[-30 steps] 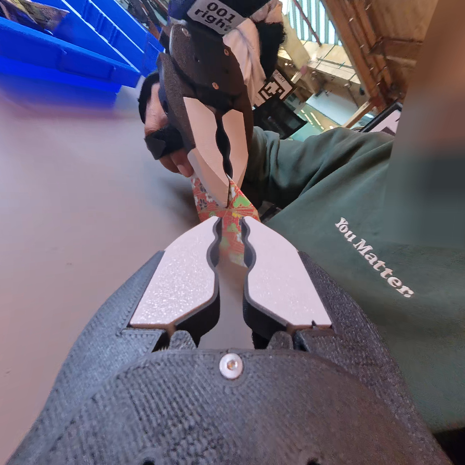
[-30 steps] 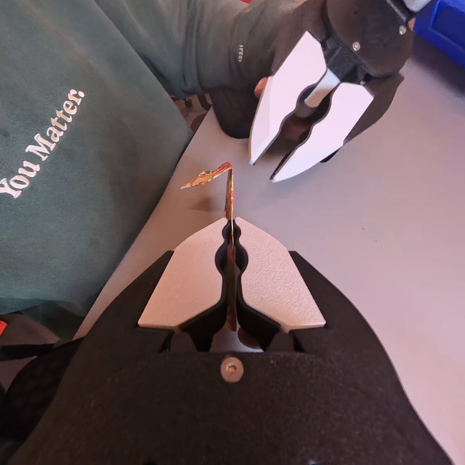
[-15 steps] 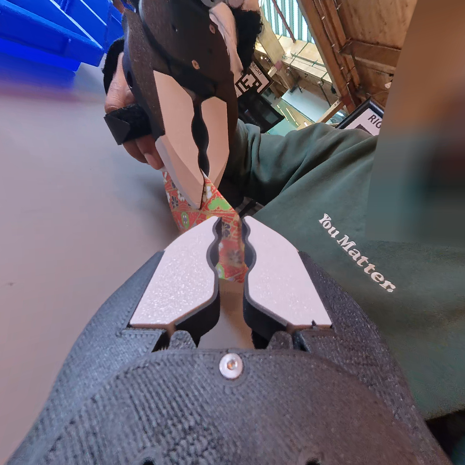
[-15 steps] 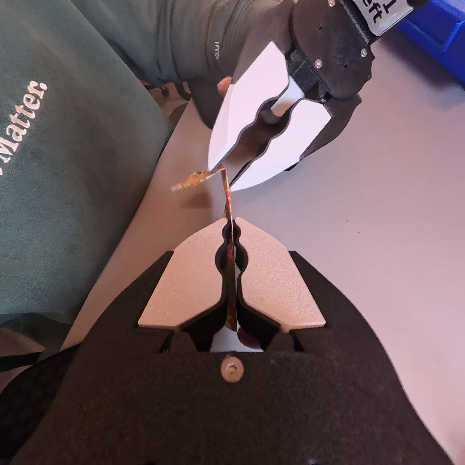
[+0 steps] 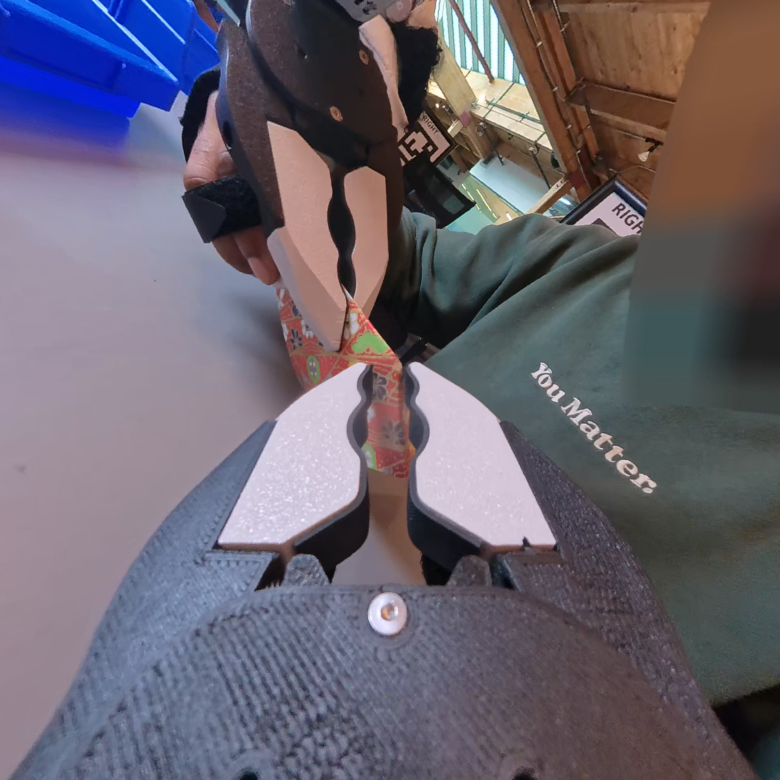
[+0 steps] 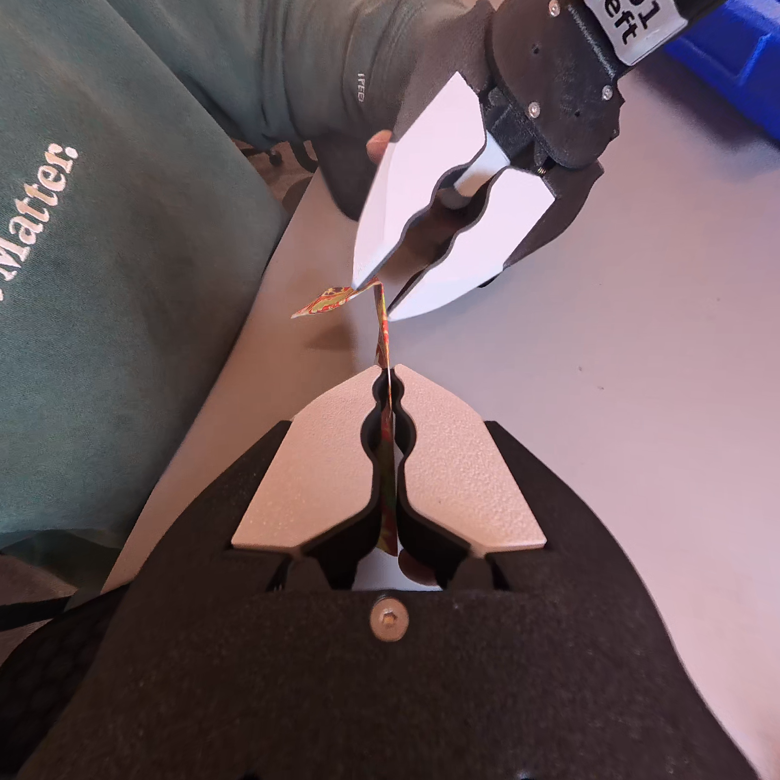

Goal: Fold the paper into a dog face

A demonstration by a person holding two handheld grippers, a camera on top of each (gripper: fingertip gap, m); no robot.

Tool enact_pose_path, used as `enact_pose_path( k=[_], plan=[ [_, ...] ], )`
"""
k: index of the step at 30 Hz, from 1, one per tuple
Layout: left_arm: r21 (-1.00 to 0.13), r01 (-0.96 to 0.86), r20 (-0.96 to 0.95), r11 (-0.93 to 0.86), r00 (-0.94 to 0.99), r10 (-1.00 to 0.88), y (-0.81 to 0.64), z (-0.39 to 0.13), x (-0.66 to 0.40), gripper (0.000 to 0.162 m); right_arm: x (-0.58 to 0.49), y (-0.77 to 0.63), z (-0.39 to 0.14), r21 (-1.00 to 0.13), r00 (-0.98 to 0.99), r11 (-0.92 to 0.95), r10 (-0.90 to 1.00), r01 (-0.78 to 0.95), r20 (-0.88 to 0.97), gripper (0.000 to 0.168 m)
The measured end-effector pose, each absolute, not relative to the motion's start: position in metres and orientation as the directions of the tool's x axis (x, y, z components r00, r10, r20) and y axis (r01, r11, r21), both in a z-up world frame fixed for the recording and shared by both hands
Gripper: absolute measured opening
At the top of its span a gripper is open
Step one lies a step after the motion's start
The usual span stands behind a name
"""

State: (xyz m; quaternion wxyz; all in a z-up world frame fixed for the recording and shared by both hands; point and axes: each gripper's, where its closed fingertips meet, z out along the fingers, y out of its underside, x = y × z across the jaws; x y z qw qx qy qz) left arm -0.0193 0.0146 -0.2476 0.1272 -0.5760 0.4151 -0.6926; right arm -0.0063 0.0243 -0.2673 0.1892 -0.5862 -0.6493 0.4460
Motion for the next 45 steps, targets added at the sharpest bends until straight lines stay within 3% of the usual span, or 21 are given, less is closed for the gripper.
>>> enact_pose_path(
  k=[24,45],
  plan=[
    [-0.728,-0.334,0.685,-0.598,-0.342,-0.643,0.005,-0.249,-0.018,0.016,-0.010,0.012,-0.264,-0.821,-0.302,-0.025,0.923,0.570,-0.239,0.000],
    [-0.720,-0.489,0.647,-0.493,-0.217,-0.731,0.003,-0.279,-0.018,0.000,-0.005,0.009,-0.283,-0.747,-0.277,-0.050,0.911,0.663,-0.307,0.000]
  ],
)
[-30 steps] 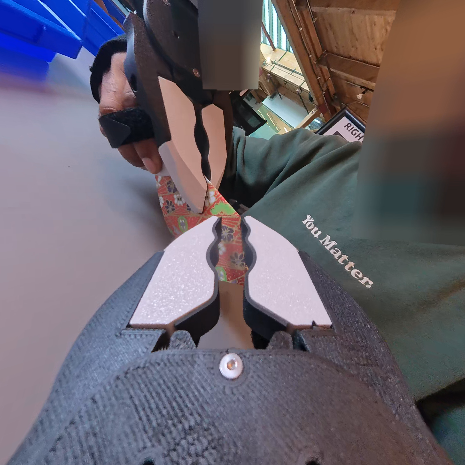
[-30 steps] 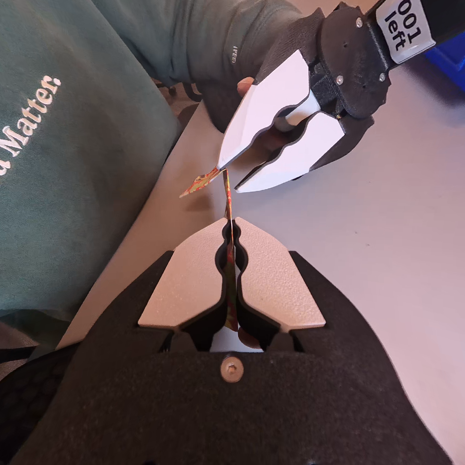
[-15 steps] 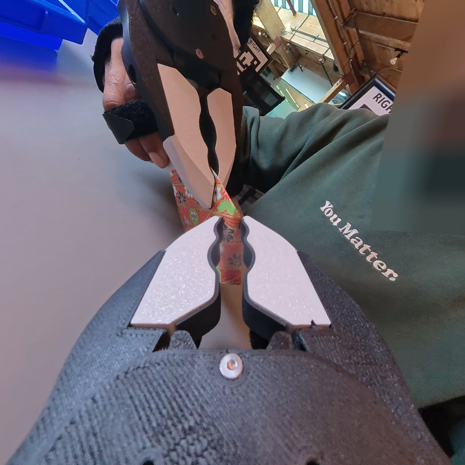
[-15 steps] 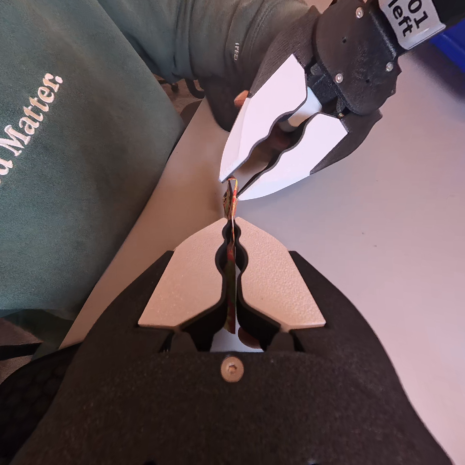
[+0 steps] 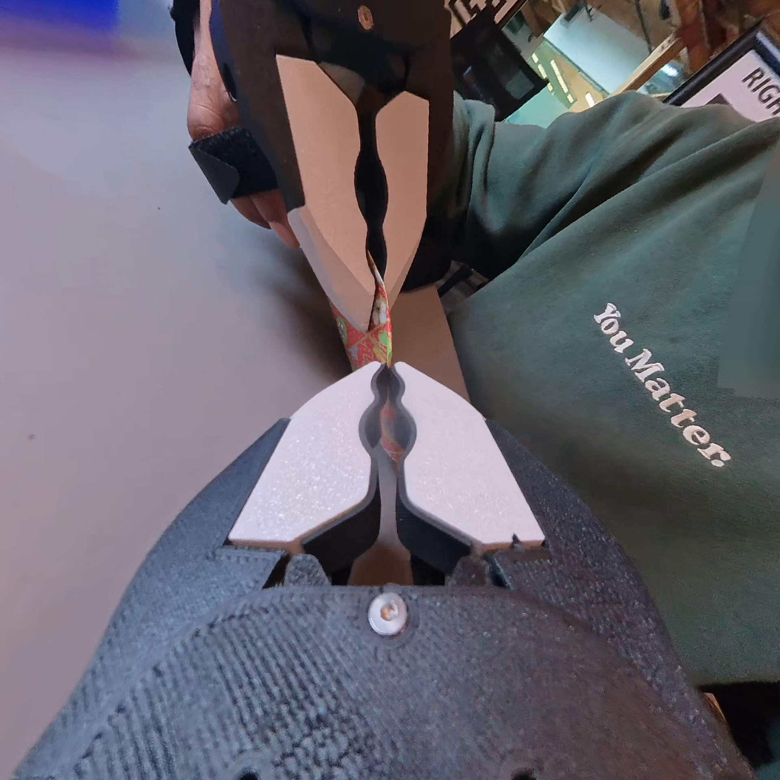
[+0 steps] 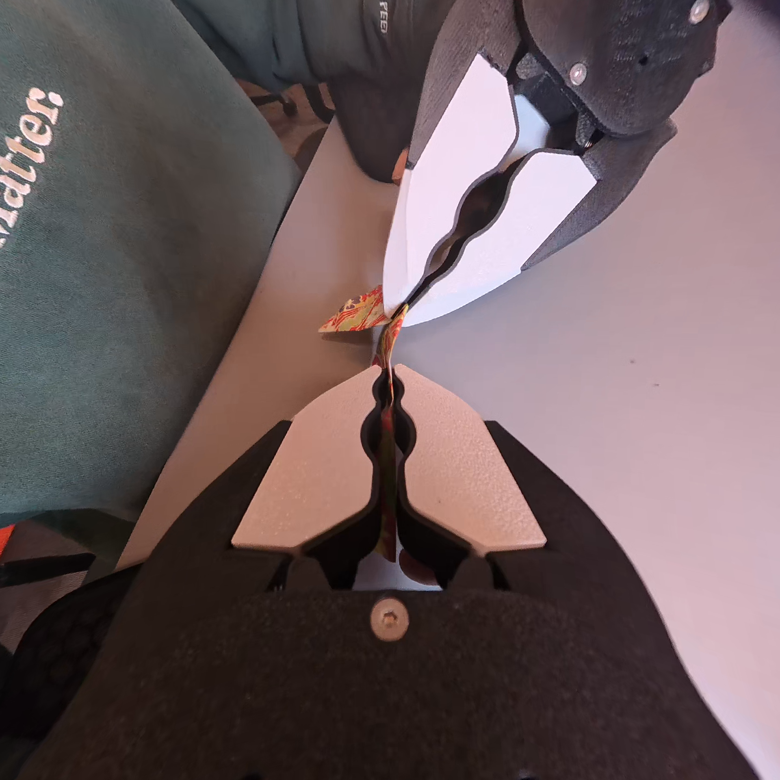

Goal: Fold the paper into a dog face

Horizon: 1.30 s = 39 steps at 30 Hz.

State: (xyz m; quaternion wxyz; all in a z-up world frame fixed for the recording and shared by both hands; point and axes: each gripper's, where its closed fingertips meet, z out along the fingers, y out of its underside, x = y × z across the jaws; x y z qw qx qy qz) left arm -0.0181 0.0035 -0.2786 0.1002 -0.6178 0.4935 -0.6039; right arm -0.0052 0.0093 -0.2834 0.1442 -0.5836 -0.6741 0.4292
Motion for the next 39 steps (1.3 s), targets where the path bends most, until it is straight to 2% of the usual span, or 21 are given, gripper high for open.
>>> enact_pose_path(
  k=[7,11,14,17,19,39],
  plan=[
    [-0.687,-0.573,0.615,-0.447,-0.133,-0.777,0.005,-0.292,-0.018,0.000,-0.003,0.011,-0.293,-0.717,-0.261,-0.047,0.913,0.695,-0.313,0.000],
    [-0.681,-0.598,0.590,-0.422,-0.107,-0.800,0.005,-0.299,-0.016,0.000,-0.007,0.018,-0.288,-0.734,-0.223,-0.065,0.931,0.676,-0.288,0.012],
    [-0.690,-0.602,0.561,-0.402,-0.094,-0.822,0.007,-0.299,-0.012,0.000,-0.013,0.017,-0.288,-0.733,-0.216,-0.056,0.938,0.678,-0.272,0.014],
    [-0.692,-0.613,0.537,-0.381,-0.085,-0.839,0.007,-0.300,-0.010,0.001,-0.018,0.014,-0.292,-0.723,-0.212,-0.064,0.935,0.688,-0.284,0.011],
    [-0.693,-0.614,0.529,-0.378,-0.076,-0.845,0.007,-0.302,-0.009,0.001,-0.018,0.015,-0.294,-0.719,-0.207,-0.075,0.932,0.691,-0.297,0.001],
    [-0.750,-0.544,0.488,-0.376,-0.070,-0.870,0.013,-0.292,-0.009,0.001,-0.015,0.019,-0.285,-0.754,-0.213,-0.168,0.900,0.635,-0.380,0.000]
  ],
)
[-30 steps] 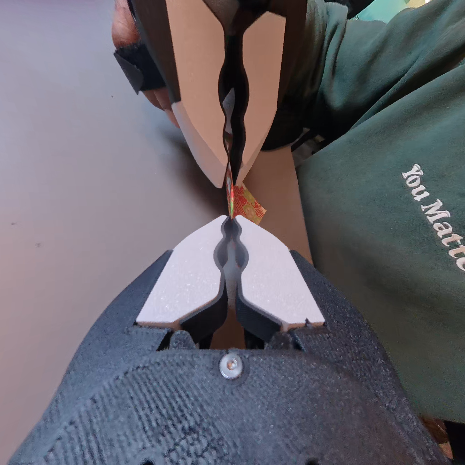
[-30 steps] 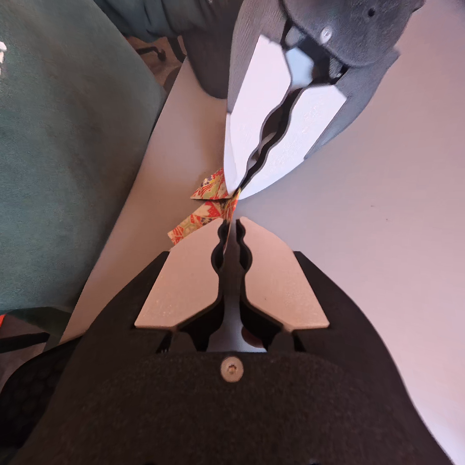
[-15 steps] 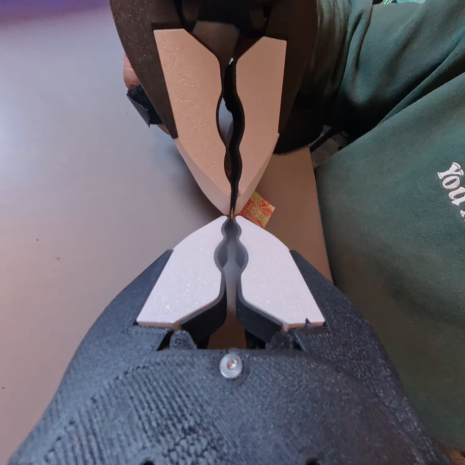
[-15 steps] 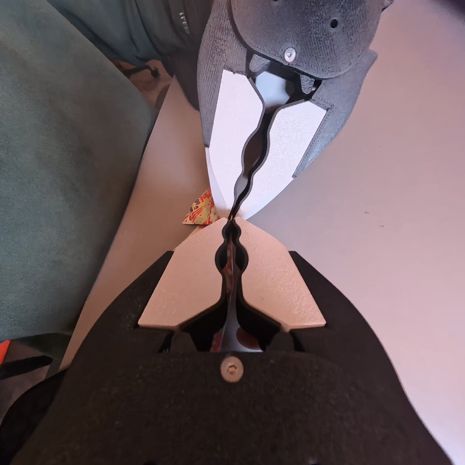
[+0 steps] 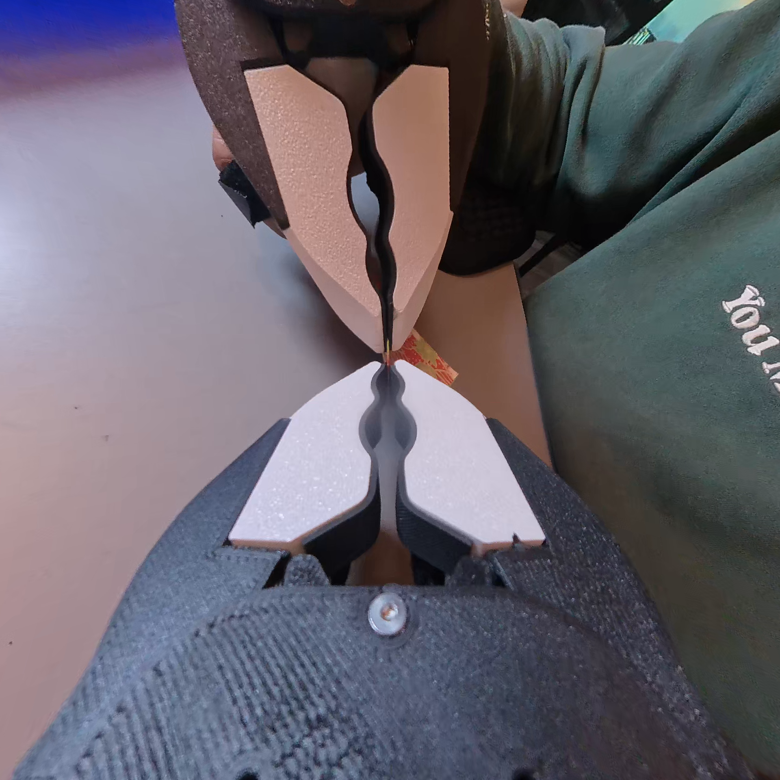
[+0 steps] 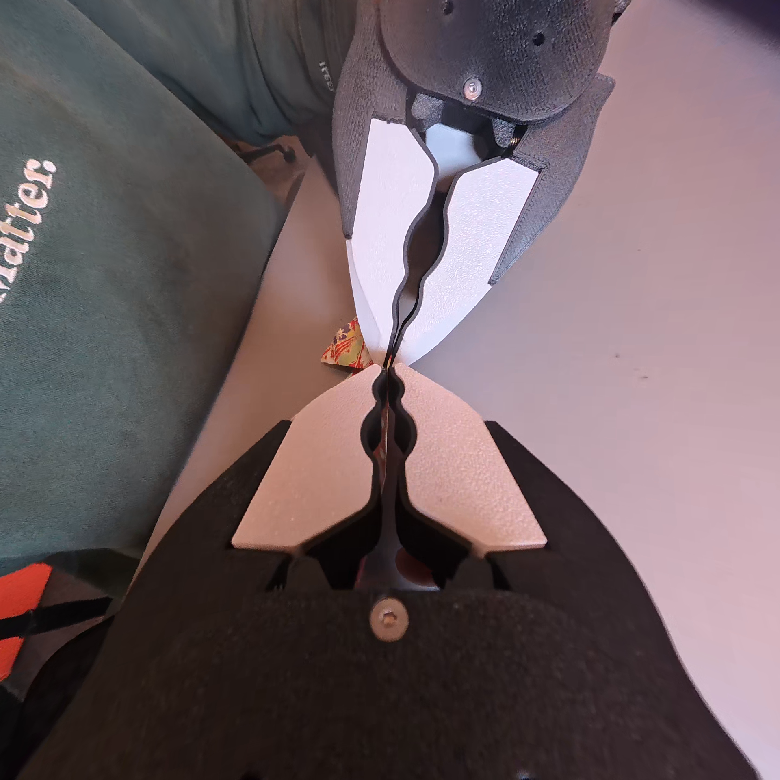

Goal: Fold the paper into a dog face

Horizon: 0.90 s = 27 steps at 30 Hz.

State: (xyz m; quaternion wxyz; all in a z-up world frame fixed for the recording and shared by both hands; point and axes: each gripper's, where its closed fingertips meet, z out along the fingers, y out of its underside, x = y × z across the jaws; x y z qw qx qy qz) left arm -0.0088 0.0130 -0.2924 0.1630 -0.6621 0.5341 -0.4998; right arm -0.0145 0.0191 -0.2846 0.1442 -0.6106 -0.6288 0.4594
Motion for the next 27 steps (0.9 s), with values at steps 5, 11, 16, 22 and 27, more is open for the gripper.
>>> enact_pose_path(
  k=[5,11,16,22,27],
  plan=[
    [-0.762,-0.544,0.451,-0.352,-0.057,-0.890,0.016,-0.290,-0.010,0.000,-0.015,0.021,-0.280,-0.769,-0.209,-0.156,0.912,0.619,-0.353,0.000],
    [-0.758,-0.561,0.427,-0.332,-0.042,-0.903,0.017,-0.295,-0.012,0.000,-0.019,0.025,-0.279,-0.776,-0.176,-0.173,0.923,0.606,-0.343,0.000],
    [-0.759,-0.556,0.433,-0.337,-0.045,-0.900,0.015,-0.294,-0.010,0.000,-0.020,0.022,-0.284,-0.755,-0.168,-0.175,0.920,0.632,-0.354,0.007],
    [-0.763,-0.553,0.426,-0.336,-0.039,-0.904,0.017,-0.292,-0.012,0.000,-0.022,0.021,-0.285,-0.755,-0.166,-0.181,0.919,0.630,-0.359,0.000],
    [-0.759,-0.535,0.470,-0.372,-0.055,-0.881,0.015,-0.292,-0.013,0.000,-0.023,0.020,-0.285,-0.759,-0.176,-0.192,0.910,0.622,-0.375,0.000]
  ],
)
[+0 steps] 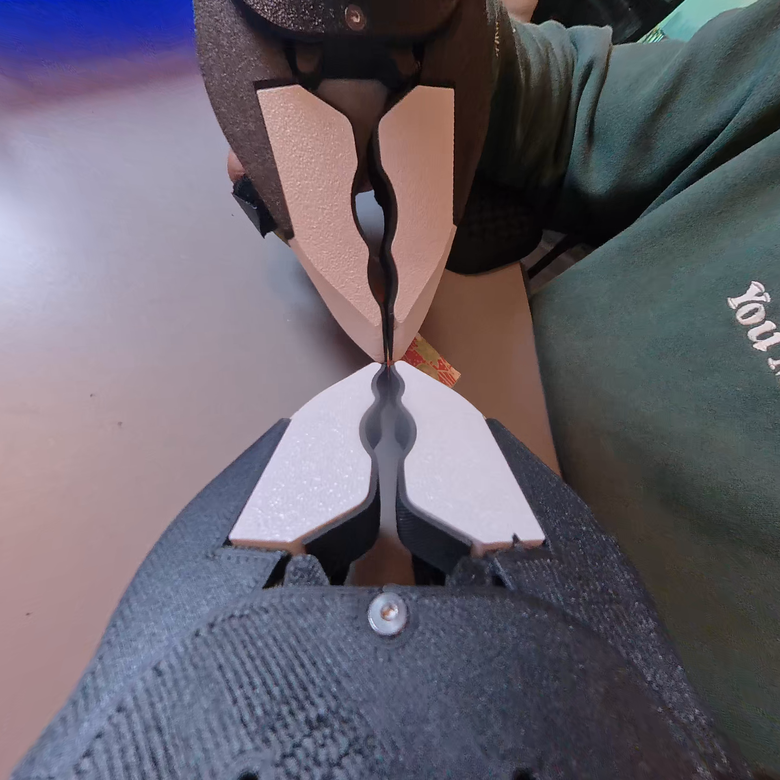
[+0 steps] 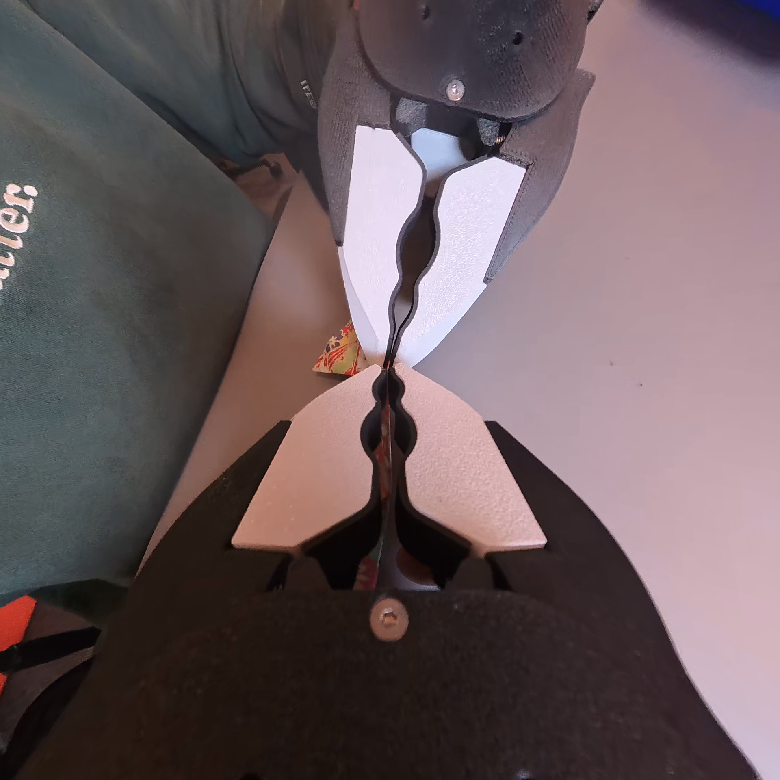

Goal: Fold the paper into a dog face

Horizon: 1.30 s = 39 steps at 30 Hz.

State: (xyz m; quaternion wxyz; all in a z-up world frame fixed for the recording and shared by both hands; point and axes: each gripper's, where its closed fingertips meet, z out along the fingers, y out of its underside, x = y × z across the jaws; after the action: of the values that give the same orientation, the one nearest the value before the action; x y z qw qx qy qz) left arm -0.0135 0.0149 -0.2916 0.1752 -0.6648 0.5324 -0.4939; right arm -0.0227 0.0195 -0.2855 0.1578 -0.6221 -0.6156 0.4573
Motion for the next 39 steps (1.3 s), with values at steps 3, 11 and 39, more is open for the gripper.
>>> enact_pose_path(
  k=[3,11,39],
  plan=[
    [-0.767,-0.519,0.474,-0.377,-0.063,-0.878,0.015,-0.289,-0.013,0.000,-0.022,0.019,-0.283,-0.767,-0.187,-0.198,0.905,0.611,-0.382,0.000],
    [-0.775,-0.478,0.511,-0.414,-0.089,-0.855,0.013,-0.281,-0.013,0.001,-0.019,0.018,-0.275,-0.787,-0.214,-0.190,0.901,0.587,-0.377,0.000],
    [-0.810,-0.366,0.517,-0.458,-0.078,-0.852,0.025,-0.262,-0.021,0.000,-0.003,0.039,-0.247,-0.856,-0.191,-0.199,0.927,0.477,-0.322,0.000]
  ],
)
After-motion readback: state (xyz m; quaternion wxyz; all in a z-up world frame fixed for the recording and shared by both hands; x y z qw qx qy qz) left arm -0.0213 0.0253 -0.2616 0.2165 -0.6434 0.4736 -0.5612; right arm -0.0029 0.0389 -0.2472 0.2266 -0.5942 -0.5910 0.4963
